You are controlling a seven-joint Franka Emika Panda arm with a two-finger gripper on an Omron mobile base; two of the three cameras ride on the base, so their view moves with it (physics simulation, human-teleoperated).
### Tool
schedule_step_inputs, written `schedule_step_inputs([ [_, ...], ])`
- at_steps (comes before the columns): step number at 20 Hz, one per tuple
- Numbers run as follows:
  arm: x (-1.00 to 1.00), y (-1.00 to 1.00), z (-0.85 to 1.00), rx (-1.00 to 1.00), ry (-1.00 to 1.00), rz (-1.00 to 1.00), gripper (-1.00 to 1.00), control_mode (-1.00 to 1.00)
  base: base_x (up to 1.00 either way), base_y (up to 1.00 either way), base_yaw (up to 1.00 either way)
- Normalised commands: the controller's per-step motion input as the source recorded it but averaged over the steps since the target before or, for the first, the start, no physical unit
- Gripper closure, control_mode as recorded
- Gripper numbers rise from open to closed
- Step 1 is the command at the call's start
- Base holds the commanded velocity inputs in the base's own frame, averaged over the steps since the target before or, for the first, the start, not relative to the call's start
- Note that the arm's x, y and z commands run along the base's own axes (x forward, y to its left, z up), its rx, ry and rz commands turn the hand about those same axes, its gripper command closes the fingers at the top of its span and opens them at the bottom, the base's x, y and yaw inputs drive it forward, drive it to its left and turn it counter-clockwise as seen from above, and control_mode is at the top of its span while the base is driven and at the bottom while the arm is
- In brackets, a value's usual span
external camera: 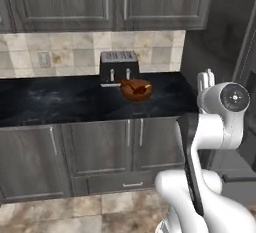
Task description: Place the bowl with the onion and lime on the second highest shelf of the fridge. Place the bowl with the steak and chicken drumstick on the top shelf of the fridge.
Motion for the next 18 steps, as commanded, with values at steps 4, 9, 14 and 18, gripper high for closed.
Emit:
schedule_step_inputs([
  [4,0.00,0.00,0.00,0.00,0.00,0.00,-1.00,1.00,1.00,0.34,0.00],
  [9,0.00,0.00,0.00,0.00,0.00,0.00,-1.00,1.00,0.83,0.00,0.00],
  [14,0.00,0.00,0.00,0.00,0.00,0.00,-1.00,1.00,0.40,0.00,0.00],
  [18,0.57,-0.16,-0.42,0.05,0.18,0.05,-1.00,-1.00,0.00,0.00,0.00],
])
